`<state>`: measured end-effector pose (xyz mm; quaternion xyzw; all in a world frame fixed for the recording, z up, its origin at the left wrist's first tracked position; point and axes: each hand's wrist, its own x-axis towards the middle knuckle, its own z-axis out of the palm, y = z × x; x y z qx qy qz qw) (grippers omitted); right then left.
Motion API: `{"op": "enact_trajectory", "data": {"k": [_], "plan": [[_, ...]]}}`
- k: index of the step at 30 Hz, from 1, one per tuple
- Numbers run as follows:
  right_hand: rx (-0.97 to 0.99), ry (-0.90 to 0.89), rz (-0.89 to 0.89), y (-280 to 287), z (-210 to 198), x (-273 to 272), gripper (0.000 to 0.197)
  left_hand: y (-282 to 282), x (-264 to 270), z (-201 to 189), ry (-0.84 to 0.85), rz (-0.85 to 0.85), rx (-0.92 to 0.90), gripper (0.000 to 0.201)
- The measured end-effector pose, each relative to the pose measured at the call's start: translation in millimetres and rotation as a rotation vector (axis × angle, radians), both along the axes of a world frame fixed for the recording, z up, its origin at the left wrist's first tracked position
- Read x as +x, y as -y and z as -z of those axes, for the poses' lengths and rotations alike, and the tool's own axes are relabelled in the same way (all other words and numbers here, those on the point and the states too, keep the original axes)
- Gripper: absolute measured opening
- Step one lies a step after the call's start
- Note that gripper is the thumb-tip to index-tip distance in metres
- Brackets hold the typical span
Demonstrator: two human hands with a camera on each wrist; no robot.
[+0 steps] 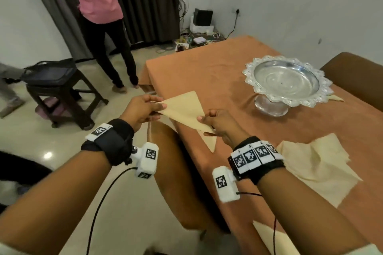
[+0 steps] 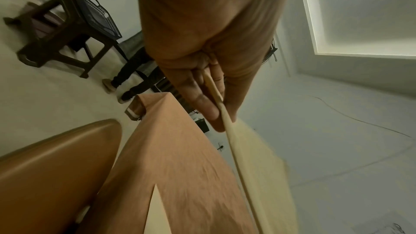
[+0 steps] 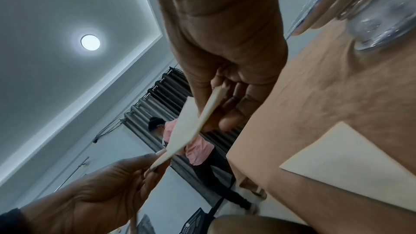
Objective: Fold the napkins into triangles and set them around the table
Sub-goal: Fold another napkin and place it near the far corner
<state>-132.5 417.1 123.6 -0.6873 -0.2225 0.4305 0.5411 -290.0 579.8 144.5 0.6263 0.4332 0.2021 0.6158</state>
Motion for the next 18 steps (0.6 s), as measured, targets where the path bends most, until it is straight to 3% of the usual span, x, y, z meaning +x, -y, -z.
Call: {"op": "enact_trajectory", "data": {"k": [6, 11, 18], "plan": [[-0.074, -0.055, 0.030, -120.9, 23.2, 43.8, 0.016, -138.4, 61.1, 24.4, 0.015, 0.070, 0.016, 0.017], [-0.183, -0.128, 0.203, -227.7, 54.2, 79.4, 0.021, -255.7, 118.7, 61.0, -0.071, 0.148, -0.033, 0.015], [-0.318, -0.111, 0.351, -331.6, 97.5, 117.9, 0.016, -362.8, 189.8, 109.0, -0.173, 0.208, -0.027, 0.014]]}}
